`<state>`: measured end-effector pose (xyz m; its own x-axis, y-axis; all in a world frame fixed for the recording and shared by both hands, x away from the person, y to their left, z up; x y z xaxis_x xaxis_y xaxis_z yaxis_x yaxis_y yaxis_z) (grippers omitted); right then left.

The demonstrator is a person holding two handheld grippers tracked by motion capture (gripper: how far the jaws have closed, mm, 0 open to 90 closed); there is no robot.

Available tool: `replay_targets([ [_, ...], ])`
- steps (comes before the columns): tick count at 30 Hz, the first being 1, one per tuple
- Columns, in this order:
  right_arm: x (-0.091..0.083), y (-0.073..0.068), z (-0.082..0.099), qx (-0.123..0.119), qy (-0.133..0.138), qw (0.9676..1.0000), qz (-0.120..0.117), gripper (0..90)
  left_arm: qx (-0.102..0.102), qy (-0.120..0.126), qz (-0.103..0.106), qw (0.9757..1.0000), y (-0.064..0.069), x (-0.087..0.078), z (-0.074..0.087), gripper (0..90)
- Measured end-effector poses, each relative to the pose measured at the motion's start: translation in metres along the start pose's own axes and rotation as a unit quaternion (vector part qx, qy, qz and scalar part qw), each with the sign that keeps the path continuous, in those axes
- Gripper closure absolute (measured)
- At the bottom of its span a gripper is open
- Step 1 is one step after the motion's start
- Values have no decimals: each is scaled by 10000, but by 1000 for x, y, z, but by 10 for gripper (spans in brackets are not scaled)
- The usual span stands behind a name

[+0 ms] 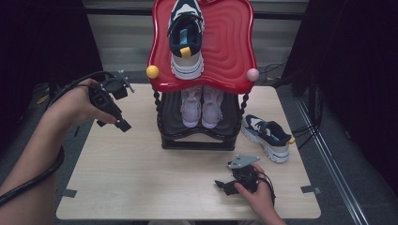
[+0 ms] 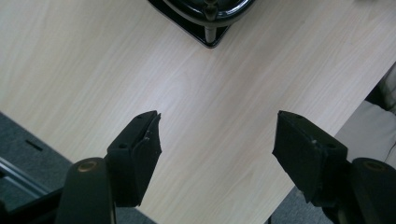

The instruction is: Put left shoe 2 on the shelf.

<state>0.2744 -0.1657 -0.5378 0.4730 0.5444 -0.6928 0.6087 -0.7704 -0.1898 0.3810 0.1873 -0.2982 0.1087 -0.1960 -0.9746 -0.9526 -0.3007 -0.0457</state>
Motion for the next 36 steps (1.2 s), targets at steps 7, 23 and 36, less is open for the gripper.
replay_targets([
  [7,0,0,0,11,-2,10000,0,124,-99,138,102,9998,0,27,9,306],
  [23,0,0,0,22,5,10000,-2,124,-106,430,354,9984,13,92,23,281],
  [36,0,0,0,10,-7,10000,-1,124,-130,735,516,9959,26,141,29,270],
])
Point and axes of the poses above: each handheld gripper's, and its own axes: x roughly forward along the jaws, z roughly out of its underside, y roughly to its right, the point moved 4 cm from there along x, roughly forward along the jaws, and after that the axes turned 13 degrees about x, right-handed, at the moved point
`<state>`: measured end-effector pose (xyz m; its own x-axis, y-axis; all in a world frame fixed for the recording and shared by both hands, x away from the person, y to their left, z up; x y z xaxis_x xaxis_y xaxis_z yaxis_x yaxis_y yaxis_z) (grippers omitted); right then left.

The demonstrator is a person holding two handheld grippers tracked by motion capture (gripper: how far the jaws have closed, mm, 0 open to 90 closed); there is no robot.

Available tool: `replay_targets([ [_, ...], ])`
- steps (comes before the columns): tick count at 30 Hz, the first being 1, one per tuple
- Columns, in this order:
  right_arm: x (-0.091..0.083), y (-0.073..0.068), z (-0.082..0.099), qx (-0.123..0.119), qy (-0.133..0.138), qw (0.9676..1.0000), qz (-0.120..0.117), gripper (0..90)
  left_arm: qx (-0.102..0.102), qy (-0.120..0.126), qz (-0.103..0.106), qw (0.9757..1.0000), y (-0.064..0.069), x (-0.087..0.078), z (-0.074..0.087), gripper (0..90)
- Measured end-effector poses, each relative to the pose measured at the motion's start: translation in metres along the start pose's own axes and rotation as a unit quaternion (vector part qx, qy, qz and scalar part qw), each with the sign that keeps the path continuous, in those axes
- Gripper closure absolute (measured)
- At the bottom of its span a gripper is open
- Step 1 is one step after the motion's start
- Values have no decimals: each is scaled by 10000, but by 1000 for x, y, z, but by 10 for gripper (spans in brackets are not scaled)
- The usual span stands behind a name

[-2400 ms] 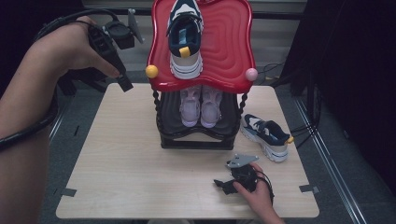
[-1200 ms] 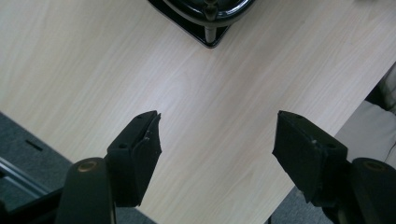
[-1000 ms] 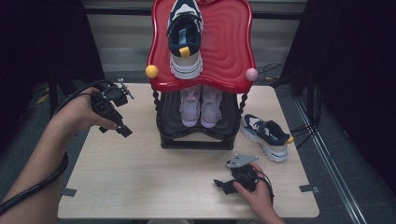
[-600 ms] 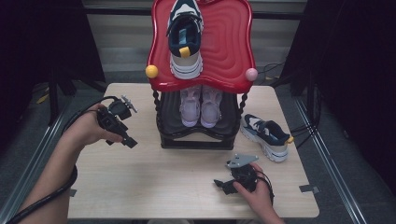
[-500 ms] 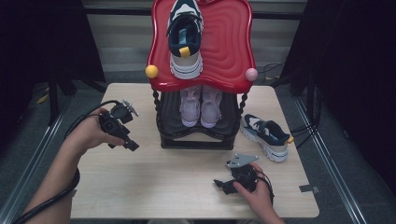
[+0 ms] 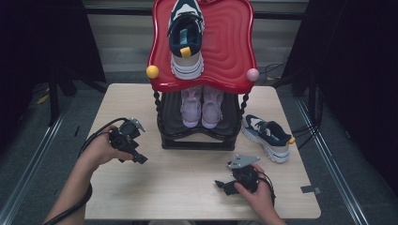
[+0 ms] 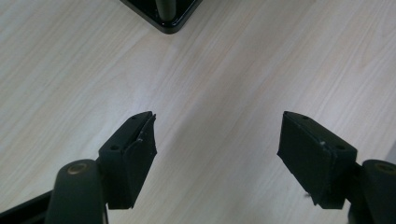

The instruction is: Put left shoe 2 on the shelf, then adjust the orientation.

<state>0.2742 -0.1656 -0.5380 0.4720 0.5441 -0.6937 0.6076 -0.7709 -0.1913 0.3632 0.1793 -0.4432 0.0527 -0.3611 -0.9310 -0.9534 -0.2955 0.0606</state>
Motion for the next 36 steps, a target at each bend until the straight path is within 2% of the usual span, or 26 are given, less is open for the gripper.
replay_targets([
  [5,0,0,0,-1,-1,10000,1,124,0,99,37,9999,4,15,4,268],
  [18,0,0,0,0,-1,10000,1,124,-2,604,-59,9982,16,59,12,243],
  [23,0,0,0,-12,0,10000,12,120,-30,1000,-217,9947,17,71,12,220],
  [25,0,0,0,-8,-1,10000,23,119,22,1051,-251,9941,17,76,12,216],
  [26,0,0,0,-7,-1,10000,23,119,-73,1131,-293,9931,18,78,12,216],
  [31,0,0,0,-18,1,10000,19,120,41,1389,-463,9892,17,82,12,207],
  [34,0,1,0,-33,-3,10000,27,120,13,1539,-598,9863,19,86,12,168],
  [36,0,1,0,-33,0,10000,13,120,103,1625,-764,9837,20,89,13,154],
])
Point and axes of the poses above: each handheld gripper's, and its own axes: x roughly forward along the jaws, z roughly out of its underside, y roughly to its right, the point moved 4 cm from there along x, roughly forward along the jaws, and after that the axes turned 13 degrees about x, right-handed, at the moved point
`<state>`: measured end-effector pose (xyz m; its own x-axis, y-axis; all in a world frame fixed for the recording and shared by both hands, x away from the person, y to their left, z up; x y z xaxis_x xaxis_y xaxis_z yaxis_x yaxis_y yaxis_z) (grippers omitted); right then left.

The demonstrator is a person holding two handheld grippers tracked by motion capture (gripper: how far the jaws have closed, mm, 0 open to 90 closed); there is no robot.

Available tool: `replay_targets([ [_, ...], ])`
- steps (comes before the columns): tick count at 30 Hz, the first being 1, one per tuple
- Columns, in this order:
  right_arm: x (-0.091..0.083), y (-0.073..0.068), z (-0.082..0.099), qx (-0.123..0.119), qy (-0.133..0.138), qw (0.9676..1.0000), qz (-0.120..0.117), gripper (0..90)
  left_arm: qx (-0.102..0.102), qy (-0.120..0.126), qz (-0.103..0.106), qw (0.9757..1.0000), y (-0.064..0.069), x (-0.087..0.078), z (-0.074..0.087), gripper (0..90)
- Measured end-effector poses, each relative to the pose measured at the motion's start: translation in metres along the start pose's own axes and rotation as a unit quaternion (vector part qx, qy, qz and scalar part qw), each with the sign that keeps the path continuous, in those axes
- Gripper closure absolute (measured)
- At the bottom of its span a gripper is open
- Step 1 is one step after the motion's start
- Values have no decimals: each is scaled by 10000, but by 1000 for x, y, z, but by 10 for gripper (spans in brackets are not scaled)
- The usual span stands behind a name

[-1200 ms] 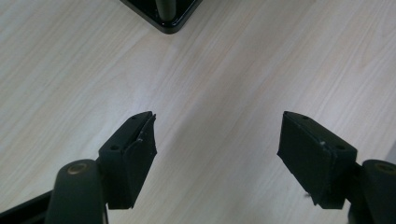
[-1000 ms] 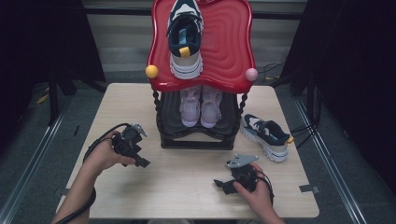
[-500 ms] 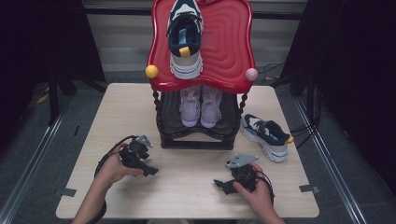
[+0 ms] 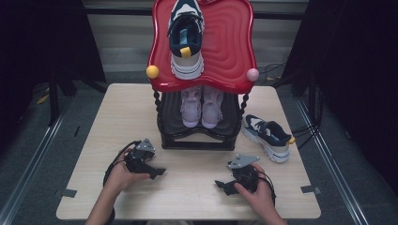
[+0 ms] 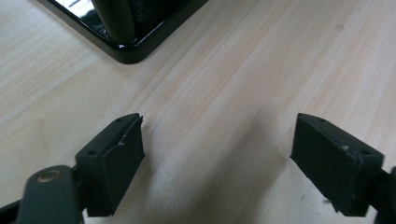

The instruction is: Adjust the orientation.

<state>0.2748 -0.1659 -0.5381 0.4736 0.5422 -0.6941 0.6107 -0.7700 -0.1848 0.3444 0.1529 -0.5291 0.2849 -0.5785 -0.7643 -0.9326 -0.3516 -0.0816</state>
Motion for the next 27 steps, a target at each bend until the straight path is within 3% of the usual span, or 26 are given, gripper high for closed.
replay_targets([
  [5,0,0,0,-12,6,10000,-17,117,110,94,-168,9998,2,0,3,152],
  [15,1,0,0,-32,-4,10000,-38,112,25,486,-339,9982,7,2,9,121],
  [27,-6,6,-5,-65,-208,9997,-55,135,29,484,-339,9982,8,2,9,110],
])
Point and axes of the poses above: each handheld gripper's, and its own axes: x roughly forward along the jaws, z roughly out of its underside, y roughly to its right, the point moved 4 cm from there along x, roughly forward along the jaws, and after that the axes turned 13 degrees about x, right-handed, at the moved point
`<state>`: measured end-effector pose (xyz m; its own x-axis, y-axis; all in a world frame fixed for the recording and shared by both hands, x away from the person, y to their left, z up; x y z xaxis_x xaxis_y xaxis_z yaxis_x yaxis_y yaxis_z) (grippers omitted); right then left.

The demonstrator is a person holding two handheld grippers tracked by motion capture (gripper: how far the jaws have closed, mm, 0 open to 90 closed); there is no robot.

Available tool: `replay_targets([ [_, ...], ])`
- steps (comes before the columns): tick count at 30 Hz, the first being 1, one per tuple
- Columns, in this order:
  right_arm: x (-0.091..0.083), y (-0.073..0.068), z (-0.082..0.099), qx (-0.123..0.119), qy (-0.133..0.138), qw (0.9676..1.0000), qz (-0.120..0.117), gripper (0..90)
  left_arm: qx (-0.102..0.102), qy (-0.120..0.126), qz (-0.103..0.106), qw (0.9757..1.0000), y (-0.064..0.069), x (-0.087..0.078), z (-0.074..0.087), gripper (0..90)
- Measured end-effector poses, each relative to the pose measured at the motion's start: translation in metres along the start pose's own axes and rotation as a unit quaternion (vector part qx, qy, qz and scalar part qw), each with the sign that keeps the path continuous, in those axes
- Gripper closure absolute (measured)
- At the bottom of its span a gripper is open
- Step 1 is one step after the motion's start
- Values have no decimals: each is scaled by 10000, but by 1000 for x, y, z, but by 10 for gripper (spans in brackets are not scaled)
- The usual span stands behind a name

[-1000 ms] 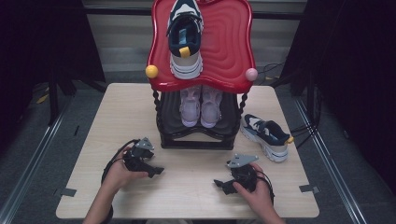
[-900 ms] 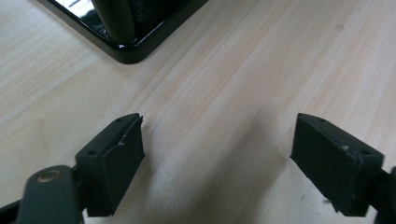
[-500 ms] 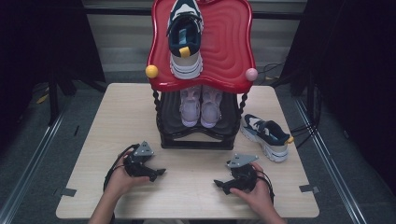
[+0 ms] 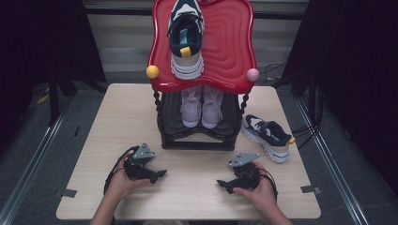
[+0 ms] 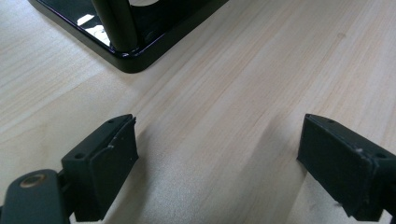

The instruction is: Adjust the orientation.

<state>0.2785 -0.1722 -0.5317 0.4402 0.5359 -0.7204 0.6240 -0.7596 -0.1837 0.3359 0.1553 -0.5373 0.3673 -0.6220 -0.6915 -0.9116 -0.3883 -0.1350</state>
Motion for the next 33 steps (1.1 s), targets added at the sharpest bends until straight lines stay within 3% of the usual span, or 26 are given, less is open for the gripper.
replay_targets([
  [6,-24,14,-5,75,-26,10000,-44,145,-1,-3,7,10000,0,0,0,108],
  [13,-52,34,-6,104,-299,9995,37,159,16,-14,12,10000,0,0,0,107],
  [22,-66,49,4,137,-700,9974,125,178,15,-14,16,10000,0,0,0,106],
  [26,-70,53,8,272,-937,9952,106,189,14,-12,15,10000,0,0,0,106],
  [27,-71,55,7,169,-916,9956,110,193,16,-13,16,10000,0,0,0,106],
  [33,-82,58,2,161,-1298,9914,47,204,15,-13,15,10000,0,0,0,105],
])
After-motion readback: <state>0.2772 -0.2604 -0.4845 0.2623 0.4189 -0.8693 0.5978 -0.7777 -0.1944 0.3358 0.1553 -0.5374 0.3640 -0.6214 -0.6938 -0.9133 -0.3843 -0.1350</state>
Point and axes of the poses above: each handheld gripper's, and its own axes: x roughly forward along the jaws, z roughly out of its underside, y roughly to its right, the point moved 4 cm from there along x, roughly forward along the jaws, and after that the axes turned 13 degrees about x, right-handed, at the moved point
